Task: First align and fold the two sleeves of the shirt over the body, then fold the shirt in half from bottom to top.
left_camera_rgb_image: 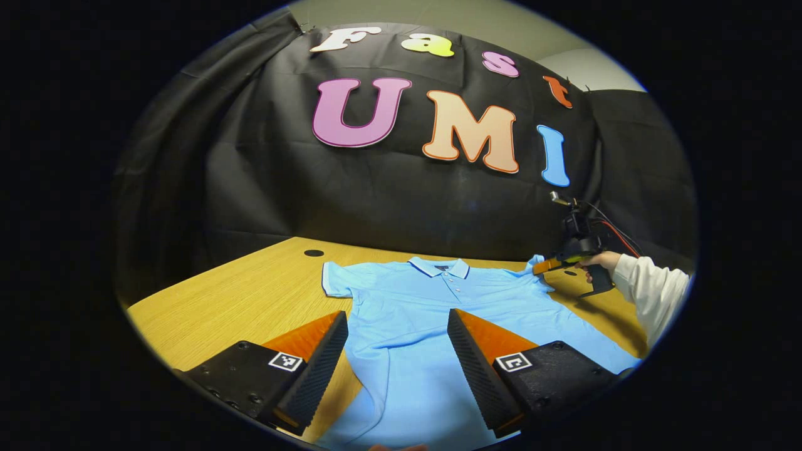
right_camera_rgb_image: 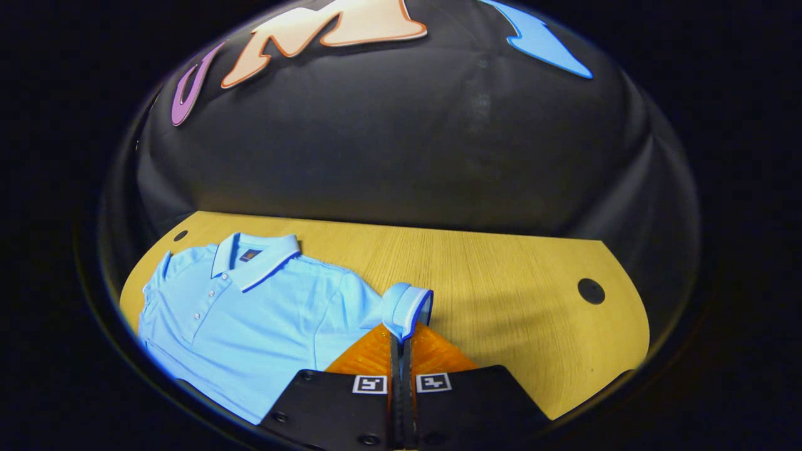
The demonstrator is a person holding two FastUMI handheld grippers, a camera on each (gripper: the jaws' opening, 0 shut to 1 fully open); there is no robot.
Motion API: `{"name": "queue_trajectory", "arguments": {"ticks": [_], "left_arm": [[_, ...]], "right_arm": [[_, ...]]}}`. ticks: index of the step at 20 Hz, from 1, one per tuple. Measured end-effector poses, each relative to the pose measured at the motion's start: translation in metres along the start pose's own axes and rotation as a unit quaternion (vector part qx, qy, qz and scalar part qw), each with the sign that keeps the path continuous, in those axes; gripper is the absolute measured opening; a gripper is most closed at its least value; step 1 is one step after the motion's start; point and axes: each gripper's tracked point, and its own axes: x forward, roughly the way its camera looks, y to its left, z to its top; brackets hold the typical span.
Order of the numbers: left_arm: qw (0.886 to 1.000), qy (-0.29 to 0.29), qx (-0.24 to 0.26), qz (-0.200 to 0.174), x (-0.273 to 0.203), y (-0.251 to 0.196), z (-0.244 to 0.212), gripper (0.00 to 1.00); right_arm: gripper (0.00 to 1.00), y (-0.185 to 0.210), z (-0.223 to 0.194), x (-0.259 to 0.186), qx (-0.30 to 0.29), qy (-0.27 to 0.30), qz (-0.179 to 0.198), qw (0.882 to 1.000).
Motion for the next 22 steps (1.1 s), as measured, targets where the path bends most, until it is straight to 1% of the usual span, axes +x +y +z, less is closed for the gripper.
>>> {"name": "queue_trajectory", "arguments": {"ticks": [2, 4, 7, 10, 12, 14, 17, 20, 22], "left_arm": [[1.0, 0.0, -0.001, 0.001, -0.001, 0.002, 0.001, 0.95], [1.0, -0.003, -0.002, 0.0, -0.001, 0.001, 0.002, 0.95], [1.0, -0.004, -0.001, 0.0, -0.003, 0.003, 0.003, 0.95], [1.0, -0.008, -0.004, 0.003, -0.004, 0.007, 0.004, 0.95], [1.0, -0.007, -0.004, 0.006, -0.004, 0.009, 0.007, 0.95], [1.0, -0.008, -0.004, 0.007, -0.006, 0.01, 0.005, 0.95], [1.0, -0.008, -0.002, 0.01, -0.008, 0.012, 0.005, 0.95], [1.0, -0.006, -0.005, 0.01, -0.007, 0.012, 0.003, 0.95], [1.0, -0.003, -0.01, 0.009, -0.007, 0.014, 0.004, 0.95]], "right_arm": [[0.03, 0.012, 0.014, -0.011, -0.004, -0.013, 0.005, 1.0], [0.02, 0.035, 0.026, -0.023, 0.011, -0.023, 0.025, 0.999], [0.02, 0.078, 0.034, -0.033, 0.056, -0.023, 0.063, 0.996], [0.02, 0.122, 0.034, -0.038, 0.063, -0.023, 0.096, 0.993], [0.02, 0.152, 0.032, -0.037, 0.069, -0.02, 0.12, 0.99], [0.02, 0.176, 0.025, -0.034, 0.074, -0.015, 0.136, 0.988], [0.02, 0.201, 0.01, -0.03, 0.09, 0.003, 0.156, 0.984], [0.03, 0.223, -0.007, -0.029, 0.117, 0.029, 0.188, 0.975], [0.12, 0.228, -0.008, -0.037, 0.115, 0.033, 0.206, 0.971]]}}
